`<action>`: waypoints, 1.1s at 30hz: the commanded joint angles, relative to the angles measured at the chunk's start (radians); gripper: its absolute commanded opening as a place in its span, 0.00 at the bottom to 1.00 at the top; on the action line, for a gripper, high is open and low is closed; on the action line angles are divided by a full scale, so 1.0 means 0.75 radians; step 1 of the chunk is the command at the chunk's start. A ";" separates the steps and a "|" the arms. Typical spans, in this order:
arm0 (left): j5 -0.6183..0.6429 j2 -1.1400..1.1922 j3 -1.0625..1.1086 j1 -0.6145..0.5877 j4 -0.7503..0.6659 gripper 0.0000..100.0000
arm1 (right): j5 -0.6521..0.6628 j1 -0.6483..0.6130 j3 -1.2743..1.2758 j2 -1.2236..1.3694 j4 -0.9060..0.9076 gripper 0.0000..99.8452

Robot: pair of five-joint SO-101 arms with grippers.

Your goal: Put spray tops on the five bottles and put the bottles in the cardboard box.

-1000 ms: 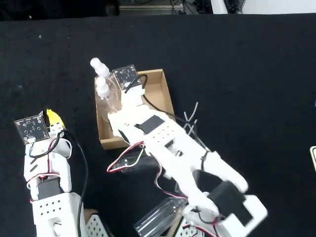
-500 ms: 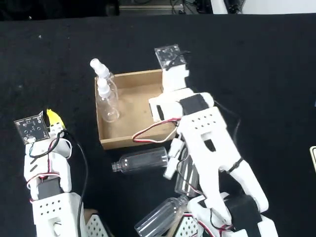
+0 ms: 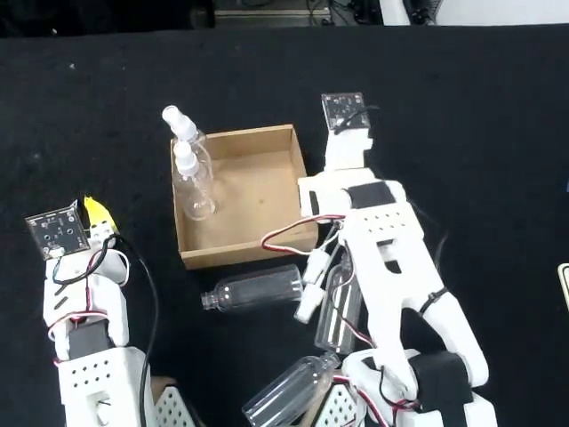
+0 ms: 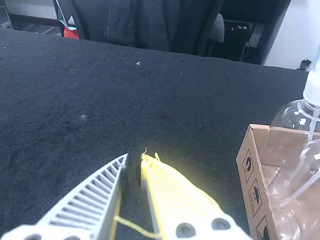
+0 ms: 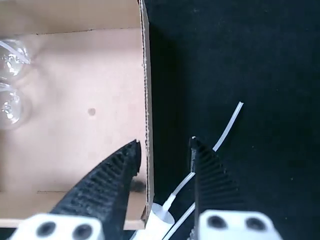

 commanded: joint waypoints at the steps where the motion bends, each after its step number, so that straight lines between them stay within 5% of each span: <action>1: 0.004 0.008 0.032 -0.005 -0.006 0.03 | 0.010 -0.014 0.015 -0.071 -0.084 0.13; 17: 0.004 0.004 0.032 -0.007 -0.006 0.03 | 0.100 -0.068 0.249 -0.069 -0.378 0.13; 33: 0.004 0.002 0.032 -0.011 -0.006 0.03 | 0.092 -0.063 0.330 -0.071 -0.350 0.03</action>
